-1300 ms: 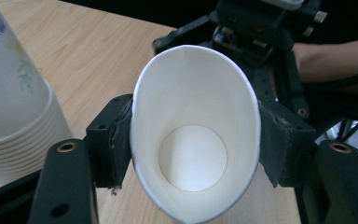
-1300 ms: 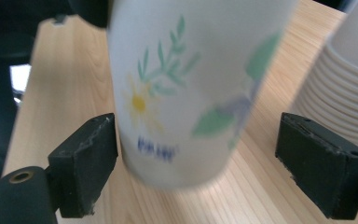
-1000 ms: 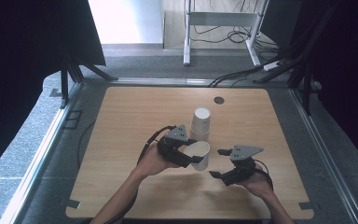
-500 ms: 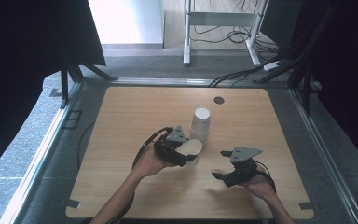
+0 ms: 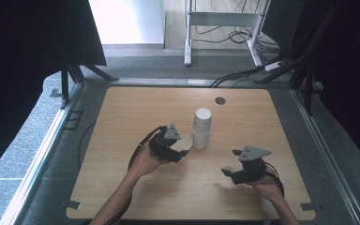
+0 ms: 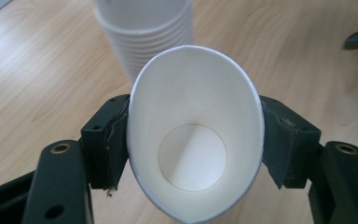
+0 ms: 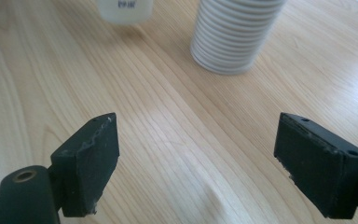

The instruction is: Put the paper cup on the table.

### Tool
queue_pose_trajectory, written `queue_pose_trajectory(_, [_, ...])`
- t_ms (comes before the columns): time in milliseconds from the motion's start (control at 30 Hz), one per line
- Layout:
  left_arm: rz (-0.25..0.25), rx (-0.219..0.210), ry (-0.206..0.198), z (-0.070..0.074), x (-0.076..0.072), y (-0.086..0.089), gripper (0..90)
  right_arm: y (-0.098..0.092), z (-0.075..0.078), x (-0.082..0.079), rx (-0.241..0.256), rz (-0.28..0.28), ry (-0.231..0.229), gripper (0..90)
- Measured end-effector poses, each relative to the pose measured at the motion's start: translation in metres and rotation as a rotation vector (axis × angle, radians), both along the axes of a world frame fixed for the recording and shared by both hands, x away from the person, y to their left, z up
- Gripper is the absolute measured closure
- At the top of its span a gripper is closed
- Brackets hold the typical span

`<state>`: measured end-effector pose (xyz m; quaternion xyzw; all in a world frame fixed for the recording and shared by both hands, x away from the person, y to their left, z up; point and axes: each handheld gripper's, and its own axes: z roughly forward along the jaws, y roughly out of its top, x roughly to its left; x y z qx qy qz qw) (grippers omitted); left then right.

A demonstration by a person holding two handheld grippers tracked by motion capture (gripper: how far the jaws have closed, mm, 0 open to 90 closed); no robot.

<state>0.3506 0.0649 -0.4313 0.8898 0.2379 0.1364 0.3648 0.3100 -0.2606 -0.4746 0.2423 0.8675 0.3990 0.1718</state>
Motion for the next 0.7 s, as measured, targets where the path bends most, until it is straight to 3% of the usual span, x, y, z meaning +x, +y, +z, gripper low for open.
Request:
queue_pose_trajectory(233, [0.080,0.025,-0.011,-0.008,0.007,0.011,30.3,-0.001,-0.002,0.001,-0.017,-0.016,-0.002,14.5])
queue_pose_trajectory(700, [0.183,0.037,-0.020,-0.011,0.016,0.036,30.2,-0.003,-0.008,0.004,-0.044,-0.047,0.018,14.9])
